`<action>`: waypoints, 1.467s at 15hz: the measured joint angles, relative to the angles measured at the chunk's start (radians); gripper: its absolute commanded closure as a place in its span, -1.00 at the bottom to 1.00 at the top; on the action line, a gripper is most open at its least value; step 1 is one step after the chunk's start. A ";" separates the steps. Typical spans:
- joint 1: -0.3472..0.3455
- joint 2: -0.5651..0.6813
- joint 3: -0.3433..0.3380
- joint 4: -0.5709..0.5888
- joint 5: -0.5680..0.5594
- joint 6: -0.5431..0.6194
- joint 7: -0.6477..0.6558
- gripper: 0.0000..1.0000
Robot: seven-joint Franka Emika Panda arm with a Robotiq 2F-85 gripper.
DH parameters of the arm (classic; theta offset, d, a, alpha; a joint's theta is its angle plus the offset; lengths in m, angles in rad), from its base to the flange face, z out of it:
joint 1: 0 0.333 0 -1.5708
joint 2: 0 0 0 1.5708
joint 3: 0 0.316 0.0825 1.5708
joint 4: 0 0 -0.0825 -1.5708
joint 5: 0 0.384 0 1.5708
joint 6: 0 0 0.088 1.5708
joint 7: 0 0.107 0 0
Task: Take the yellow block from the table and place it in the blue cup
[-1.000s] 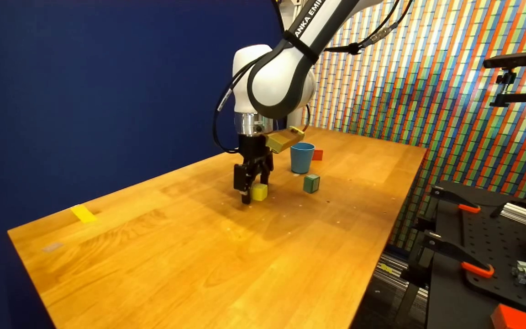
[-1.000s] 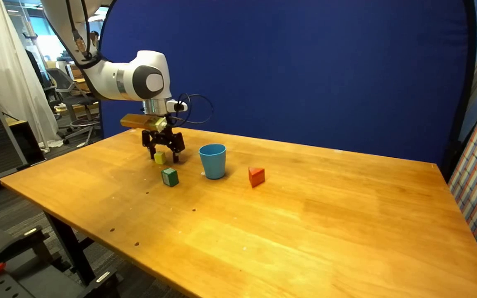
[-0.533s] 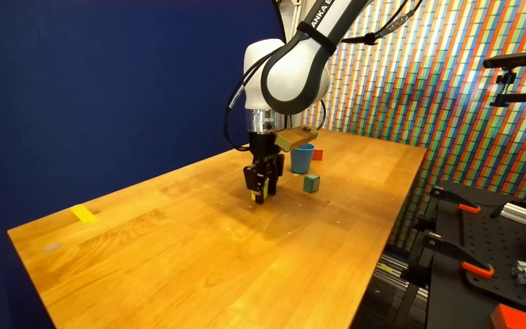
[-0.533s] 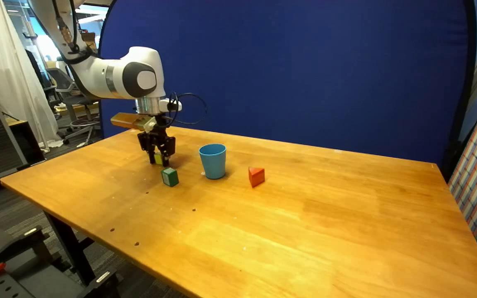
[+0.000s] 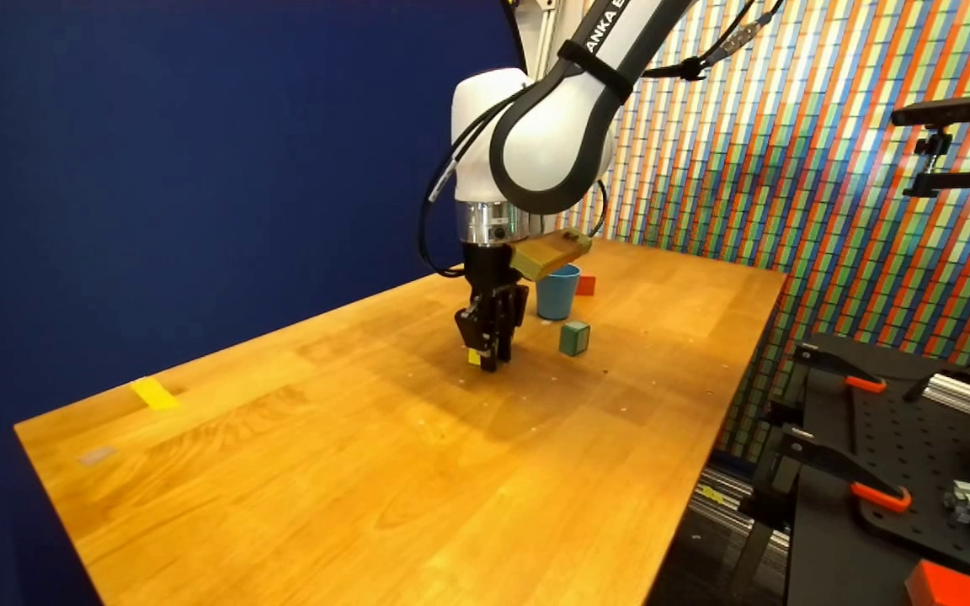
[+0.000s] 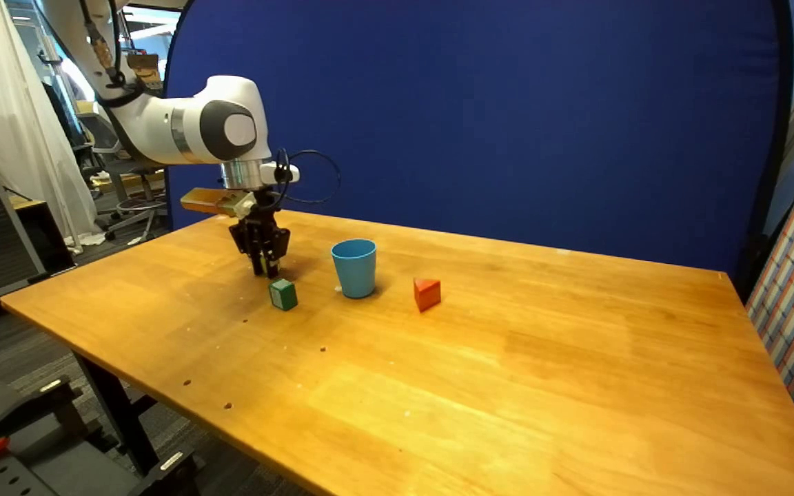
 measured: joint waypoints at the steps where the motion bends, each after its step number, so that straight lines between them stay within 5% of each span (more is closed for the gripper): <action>1: 0.003 0.000 -0.003 0.000 -0.002 0.000 0.006 0.71; 6: 0.008 -0.048 -0.043 -0.032 -0.033 0.001 0.050 0.71; 13: 0.005 -0.280 -0.135 -0.159 -0.132 0.002 0.160 0.71; 22: -0.088 -0.371 -0.167 -0.241 -0.194 -0.005 0.272 0.72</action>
